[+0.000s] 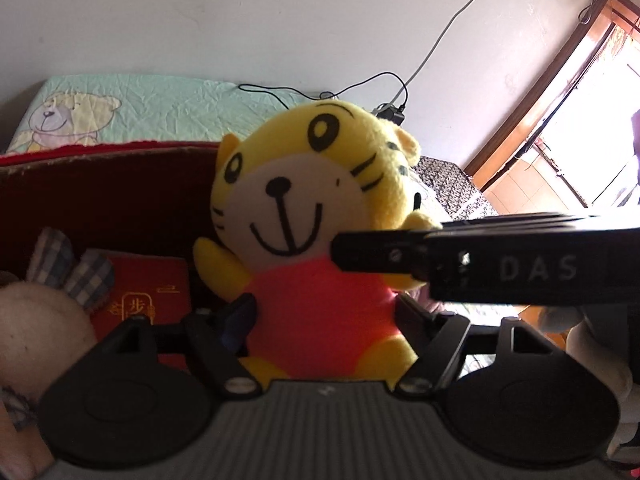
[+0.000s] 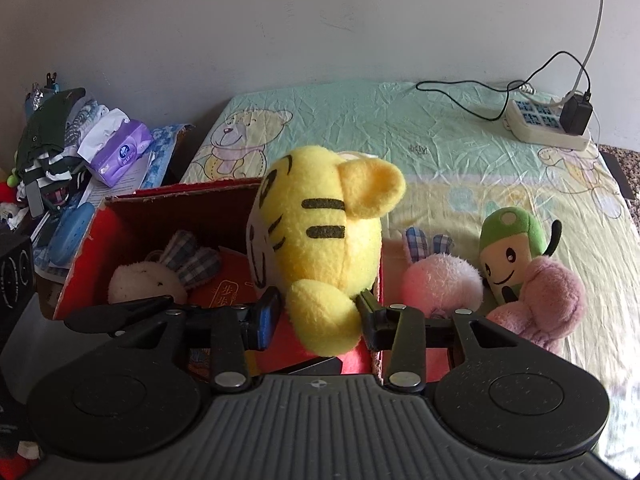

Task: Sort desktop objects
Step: 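Lift the yellow tiger with the right gripper and carry it toward the red box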

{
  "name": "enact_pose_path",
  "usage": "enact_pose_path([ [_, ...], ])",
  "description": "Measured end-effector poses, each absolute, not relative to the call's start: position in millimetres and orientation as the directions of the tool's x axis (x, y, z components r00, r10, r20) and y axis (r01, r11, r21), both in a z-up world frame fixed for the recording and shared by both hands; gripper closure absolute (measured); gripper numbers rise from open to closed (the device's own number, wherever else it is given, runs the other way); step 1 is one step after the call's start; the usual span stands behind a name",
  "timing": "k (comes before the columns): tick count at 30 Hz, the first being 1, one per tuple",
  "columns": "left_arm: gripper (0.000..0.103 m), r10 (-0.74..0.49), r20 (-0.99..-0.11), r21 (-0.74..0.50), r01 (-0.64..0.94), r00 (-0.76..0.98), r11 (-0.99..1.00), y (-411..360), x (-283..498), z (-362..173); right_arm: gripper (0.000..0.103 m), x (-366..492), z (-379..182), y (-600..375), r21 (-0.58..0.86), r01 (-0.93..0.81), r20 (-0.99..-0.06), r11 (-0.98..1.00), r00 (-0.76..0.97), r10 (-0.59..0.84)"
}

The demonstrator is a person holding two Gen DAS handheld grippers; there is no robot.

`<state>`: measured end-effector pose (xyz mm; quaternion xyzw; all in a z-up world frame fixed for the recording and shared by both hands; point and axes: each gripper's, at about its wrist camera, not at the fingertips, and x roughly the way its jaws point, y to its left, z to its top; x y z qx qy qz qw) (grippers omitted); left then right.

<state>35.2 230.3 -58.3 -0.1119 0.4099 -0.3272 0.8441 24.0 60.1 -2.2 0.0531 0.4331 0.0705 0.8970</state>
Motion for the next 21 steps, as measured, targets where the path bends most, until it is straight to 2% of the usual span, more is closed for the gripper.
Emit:
enact_pose_path([
  [4, 0.031, -0.648, -0.597, -0.454, 0.466, 0.474, 0.759, 238.9, 28.6, -48.1, 0.05, 15.4, 16.1, 55.2, 0.124, -0.082, -0.69, 0.989, 0.709, 0.145],
  [8, 0.031, -0.613, -0.585, -0.429, 0.438, 0.532, 0.79, 247.5, 31.5, -39.6, 0.049, 26.8, 20.5, 48.5, 0.16, -0.073, -0.632, 0.984, 0.758, 0.159],
  [13, 0.031, -0.595, -0.605, -0.431, 0.411, 0.529, 0.803, 245.2, 44.5, -40.5, 0.049, 45.0, 11.1, 44.2, 0.228, -0.059, -0.625, 0.972, 0.757, 0.192],
  [15, 0.03, -0.588, -0.616, -0.414, 0.419, 0.524, 0.808, 237.2, 48.7, -41.0, 0.053, 44.2, 9.0, 40.5, 0.267, -0.058, -0.631, 0.962, 0.744, 0.22],
  [17, 0.03, -0.594, -0.625, -0.414, 0.43, 0.506, 0.802, 229.7, 52.4, -43.2, 0.06, 39.9, 8.4, 38.5, 0.299, -0.063, -0.64, 0.952, 0.727, 0.249],
  [21, 0.029, -0.597, -0.626, -0.393, 0.459, 0.502, 0.797, 218.1, 50.4, -40.8, 0.066, 26.8, 14.7, 33.6, 0.328, -0.054, -0.646, 0.943, 0.715, 0.266],
])
